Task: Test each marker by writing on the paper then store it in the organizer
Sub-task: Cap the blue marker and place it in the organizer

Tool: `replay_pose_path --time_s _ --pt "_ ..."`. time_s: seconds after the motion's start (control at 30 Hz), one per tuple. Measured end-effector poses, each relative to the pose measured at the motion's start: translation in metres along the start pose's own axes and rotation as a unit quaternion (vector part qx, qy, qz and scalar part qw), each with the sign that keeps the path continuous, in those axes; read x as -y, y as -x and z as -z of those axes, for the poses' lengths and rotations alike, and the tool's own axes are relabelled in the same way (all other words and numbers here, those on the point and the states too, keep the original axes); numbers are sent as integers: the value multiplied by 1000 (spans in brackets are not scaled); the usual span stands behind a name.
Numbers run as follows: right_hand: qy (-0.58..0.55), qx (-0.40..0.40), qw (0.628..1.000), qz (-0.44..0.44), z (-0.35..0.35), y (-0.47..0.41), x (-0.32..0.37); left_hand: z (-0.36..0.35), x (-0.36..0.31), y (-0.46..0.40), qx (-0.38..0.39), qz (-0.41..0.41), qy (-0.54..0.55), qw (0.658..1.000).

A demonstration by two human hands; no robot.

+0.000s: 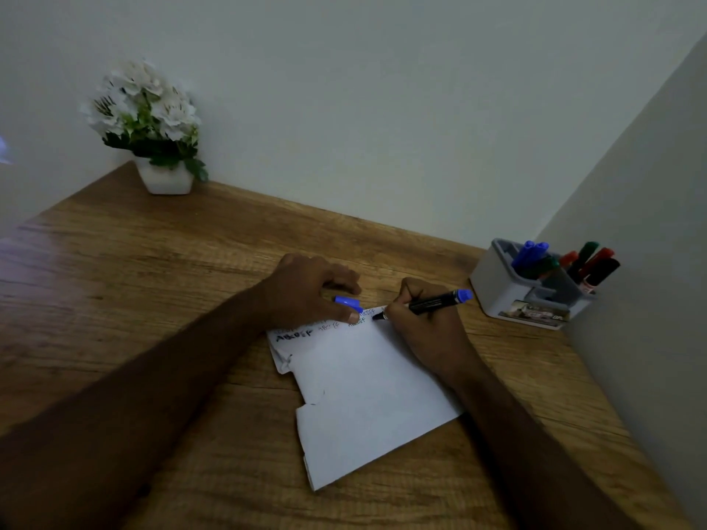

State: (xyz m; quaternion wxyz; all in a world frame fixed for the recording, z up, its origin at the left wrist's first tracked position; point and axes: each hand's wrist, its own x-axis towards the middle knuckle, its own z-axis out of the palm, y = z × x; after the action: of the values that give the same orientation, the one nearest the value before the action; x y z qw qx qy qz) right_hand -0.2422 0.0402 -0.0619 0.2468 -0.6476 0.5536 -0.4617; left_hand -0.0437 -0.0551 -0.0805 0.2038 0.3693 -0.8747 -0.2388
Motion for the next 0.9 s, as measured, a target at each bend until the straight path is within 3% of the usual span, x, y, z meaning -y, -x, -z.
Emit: replay_pose_path --time_s 0.9 --pt "20 -30 999 -7 1 -1 -3 -1 0 1 -3 -3 5 1000"
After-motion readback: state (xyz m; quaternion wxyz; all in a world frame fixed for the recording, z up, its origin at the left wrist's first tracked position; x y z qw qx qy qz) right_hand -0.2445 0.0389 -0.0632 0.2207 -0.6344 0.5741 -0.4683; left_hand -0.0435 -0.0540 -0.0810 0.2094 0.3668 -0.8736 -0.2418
